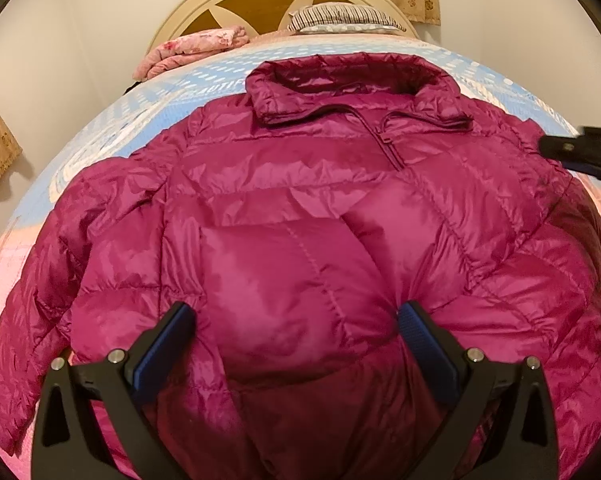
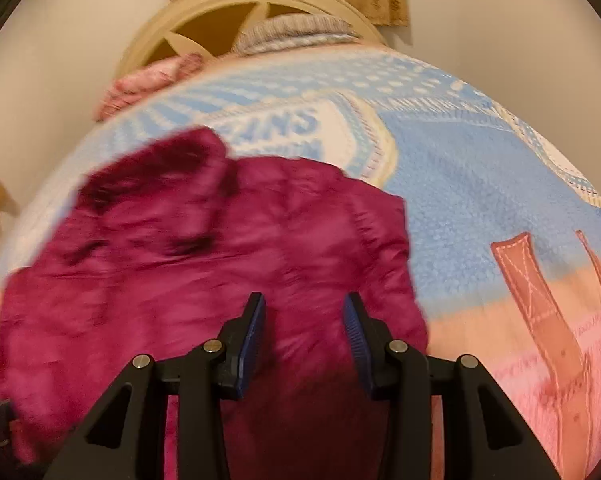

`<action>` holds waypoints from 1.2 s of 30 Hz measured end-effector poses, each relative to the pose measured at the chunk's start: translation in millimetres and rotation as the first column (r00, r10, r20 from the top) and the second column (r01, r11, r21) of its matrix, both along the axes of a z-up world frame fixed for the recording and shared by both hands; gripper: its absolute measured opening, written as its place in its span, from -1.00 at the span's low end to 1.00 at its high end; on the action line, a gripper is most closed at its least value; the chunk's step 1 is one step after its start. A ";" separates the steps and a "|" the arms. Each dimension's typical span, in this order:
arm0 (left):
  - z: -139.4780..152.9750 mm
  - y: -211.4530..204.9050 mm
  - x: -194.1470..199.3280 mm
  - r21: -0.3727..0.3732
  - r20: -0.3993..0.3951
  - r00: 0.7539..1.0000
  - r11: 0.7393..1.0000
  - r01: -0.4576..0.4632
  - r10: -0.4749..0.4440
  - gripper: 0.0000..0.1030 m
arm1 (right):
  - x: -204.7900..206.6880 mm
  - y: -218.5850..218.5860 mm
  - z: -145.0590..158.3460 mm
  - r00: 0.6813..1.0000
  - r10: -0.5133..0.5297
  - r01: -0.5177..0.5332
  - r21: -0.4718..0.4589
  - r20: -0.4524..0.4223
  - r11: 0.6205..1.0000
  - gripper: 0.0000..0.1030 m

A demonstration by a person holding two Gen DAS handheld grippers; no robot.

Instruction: Fold large clothes

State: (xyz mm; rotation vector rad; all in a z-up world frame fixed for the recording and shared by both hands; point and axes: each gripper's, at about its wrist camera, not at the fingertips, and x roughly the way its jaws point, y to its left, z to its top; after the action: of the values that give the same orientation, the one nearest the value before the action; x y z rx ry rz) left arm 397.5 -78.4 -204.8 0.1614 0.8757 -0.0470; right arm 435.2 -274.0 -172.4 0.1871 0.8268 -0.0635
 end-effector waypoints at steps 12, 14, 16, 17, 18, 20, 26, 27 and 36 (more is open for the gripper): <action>-1.5 3.0 2.1 -0.018 -0.015 1.000 1.000 -0.002 0.002 1.00 | -46.6 55.0 -43.5 0.991 0.131 -0.132 -0.031 -0.032 0.991 -0.14; -2.6 6.6 4.5 -0.050 -0.032 0.999 0.999 -0.002 0.000 1.00 | -45.2 56.5 -45.6 0.991 0.130 -0.131 -0.036 -0.038 0.991 -0.13; -4.0 10.3 6.9 -0.084 -0.049 0.999 0.996 -0.001 -0.003 1.00 | -45.0 58.1 -46.2 0.991 0.130 -0.131 -0.048 -0.039 0.990 -0.11; -4.6 12.7 8.8 -0.106 -0.061 0.998 0.994 0.002 -0.008 1.00 | -45.0 59.3 -46.7 0.991 0.131 -0.133 -0.055 -0.038 0.990 -0.09; -4.7 13.3 9.6 -0.114 -0.065 0.998 0.993 0.004 -0.011 1.00 | -44.9 59.3 -47.1 0.991 0.131 -0.133 -0.059 -0.037 0.989 -0.09; -4.0 12.7 9.6 -0.115 -0.070 0.997 0.993 0.012 -0.020 1.00 | -43.9 60.3 -47.3 0.991 0.131 -0.133 -0.064 -0.035 0.989 -0.08; 17.1 31.0 -8.8 -0.118 -0.040 0.999 0.993 -0.001 -0.004 1.00 | -44.0 63.1 -48.3 0.991 0.129 -0.132 -0.084 -0.029 0.988 -0.07; 23.0 36.7 -15.9 -0.110 -0.016 1.000 0.994 -0.003 0.001 1.00 | -45.2 62.3 -48.3 0.991 0.130 -0.131 -0.082 -0.027 0.988 -0.07; 58.9 193.5 -106.9 -0.048 0.141 0.964 0.974 -0.223 0.227 1.00 | -47.4 60.8 -47.7 0.991 0.130 -0.131 -0.074 -0.017 0.989 -0.06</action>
State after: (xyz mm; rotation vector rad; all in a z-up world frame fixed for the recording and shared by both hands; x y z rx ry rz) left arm 290.5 115.2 -145.8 0.0339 0.7426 0.1617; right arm 387.8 -213.2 -220.0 0.0613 0.8455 0.0275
